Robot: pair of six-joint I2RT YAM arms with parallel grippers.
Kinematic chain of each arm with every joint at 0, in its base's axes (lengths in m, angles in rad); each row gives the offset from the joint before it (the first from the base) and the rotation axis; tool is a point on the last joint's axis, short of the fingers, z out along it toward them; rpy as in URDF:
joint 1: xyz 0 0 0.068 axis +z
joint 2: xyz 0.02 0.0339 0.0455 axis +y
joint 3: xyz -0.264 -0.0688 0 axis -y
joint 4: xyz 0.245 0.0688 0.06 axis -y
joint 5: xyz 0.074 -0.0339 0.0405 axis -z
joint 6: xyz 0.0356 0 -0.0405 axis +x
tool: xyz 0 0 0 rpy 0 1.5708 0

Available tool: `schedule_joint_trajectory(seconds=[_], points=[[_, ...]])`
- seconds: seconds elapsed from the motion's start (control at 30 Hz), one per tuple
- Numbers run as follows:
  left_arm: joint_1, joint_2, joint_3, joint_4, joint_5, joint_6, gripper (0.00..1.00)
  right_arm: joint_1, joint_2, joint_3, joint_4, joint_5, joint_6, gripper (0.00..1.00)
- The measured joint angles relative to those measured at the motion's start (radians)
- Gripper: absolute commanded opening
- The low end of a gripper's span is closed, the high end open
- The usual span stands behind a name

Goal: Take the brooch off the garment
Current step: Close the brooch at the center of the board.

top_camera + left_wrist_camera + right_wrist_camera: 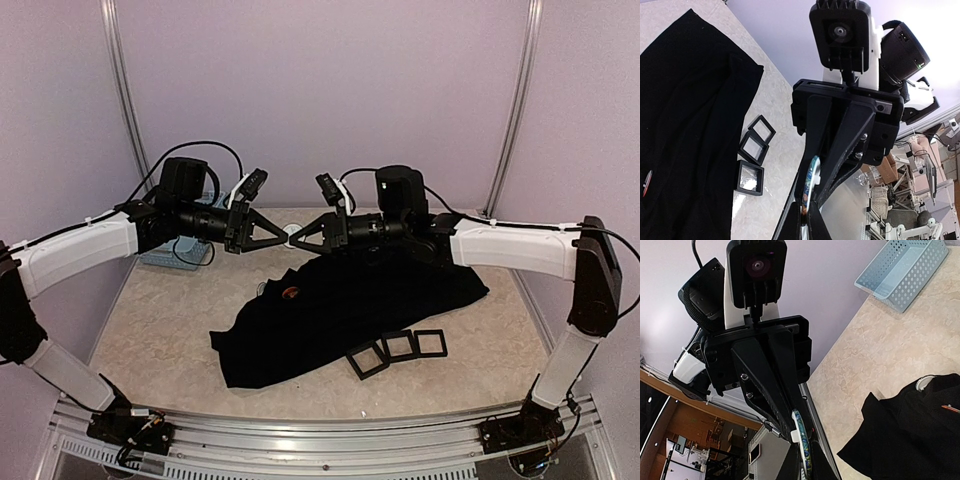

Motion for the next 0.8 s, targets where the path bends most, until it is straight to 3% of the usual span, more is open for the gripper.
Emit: schedule_joint_trajectory(seconds=[0.8], points=[[-0.008, -0.003, -0.011, 0.012, -0.003, -0.007, 0.0, 0.009, -0.028, -0.053, 0.029, 0.05, 0.062, 0.05]])
